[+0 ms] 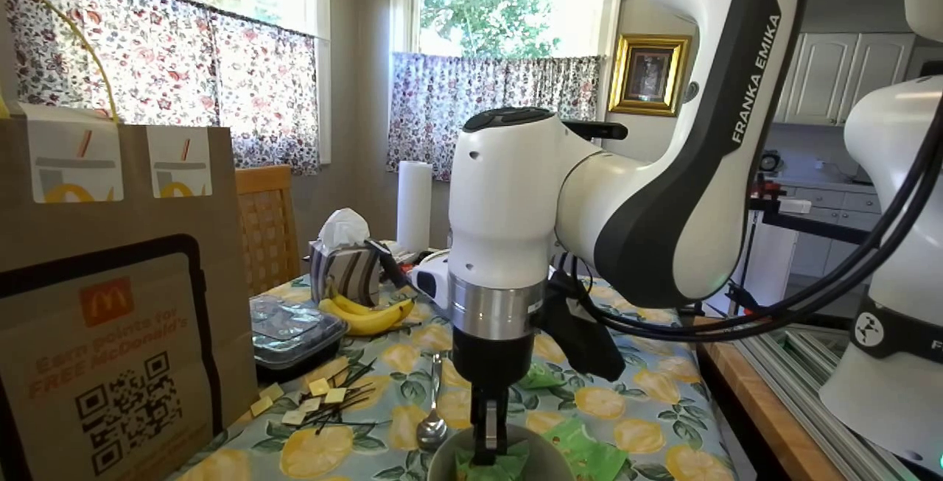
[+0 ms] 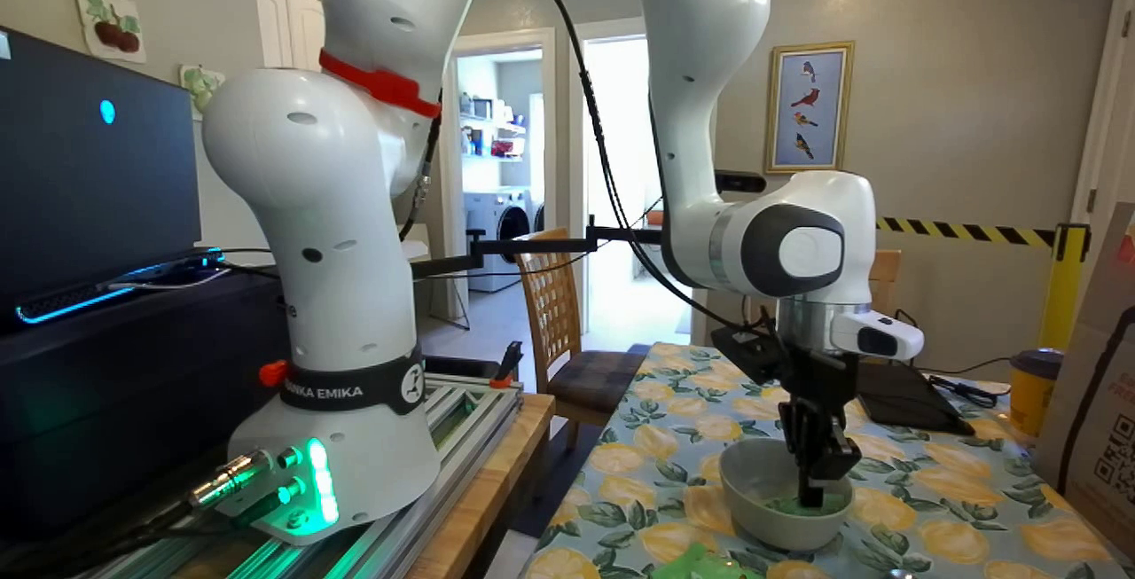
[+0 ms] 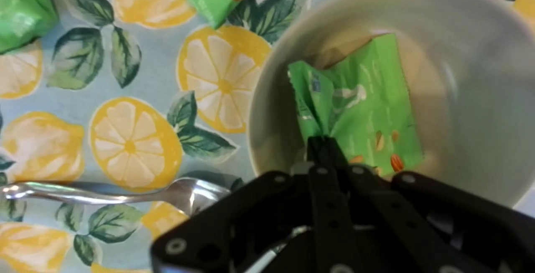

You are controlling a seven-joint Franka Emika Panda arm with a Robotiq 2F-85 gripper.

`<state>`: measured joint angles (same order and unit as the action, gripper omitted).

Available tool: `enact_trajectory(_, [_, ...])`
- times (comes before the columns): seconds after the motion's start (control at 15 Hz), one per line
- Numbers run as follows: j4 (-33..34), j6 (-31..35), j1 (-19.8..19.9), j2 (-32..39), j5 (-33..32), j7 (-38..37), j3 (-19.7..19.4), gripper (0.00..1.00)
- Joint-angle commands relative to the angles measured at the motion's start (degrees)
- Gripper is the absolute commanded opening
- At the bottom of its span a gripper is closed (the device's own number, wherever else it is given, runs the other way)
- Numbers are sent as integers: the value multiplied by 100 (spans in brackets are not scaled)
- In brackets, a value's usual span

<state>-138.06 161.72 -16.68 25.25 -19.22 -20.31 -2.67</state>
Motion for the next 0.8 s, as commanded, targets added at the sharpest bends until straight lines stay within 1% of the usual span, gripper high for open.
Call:
enact_trajectory(0.0, [-320,259,-300,-445,17,-358,-420,0])
enact_trajectory(0.07, [-379,291,-251,-555,77,-310,-413,0])
enact_trajectory(0.13, [-431,382,-272,-647,71,-361,-483,0])
enact_trajectory(0.27, [-531,463,-167,-842,149,-298,-452,0])
enact_trajectory(0.53, [-687,449,-149,-1199,82,-423,-517,0])
enact_trajectory(0.6, [-760,480,-88,-1295,99,-411,-493,0])
enact_trajectory(0.67, [-818,461,-127,-1395,-1,-615,-589,0])
enact_trajectory(0.73, [-811,308,-263,-1466,-186,-985,-803,0])
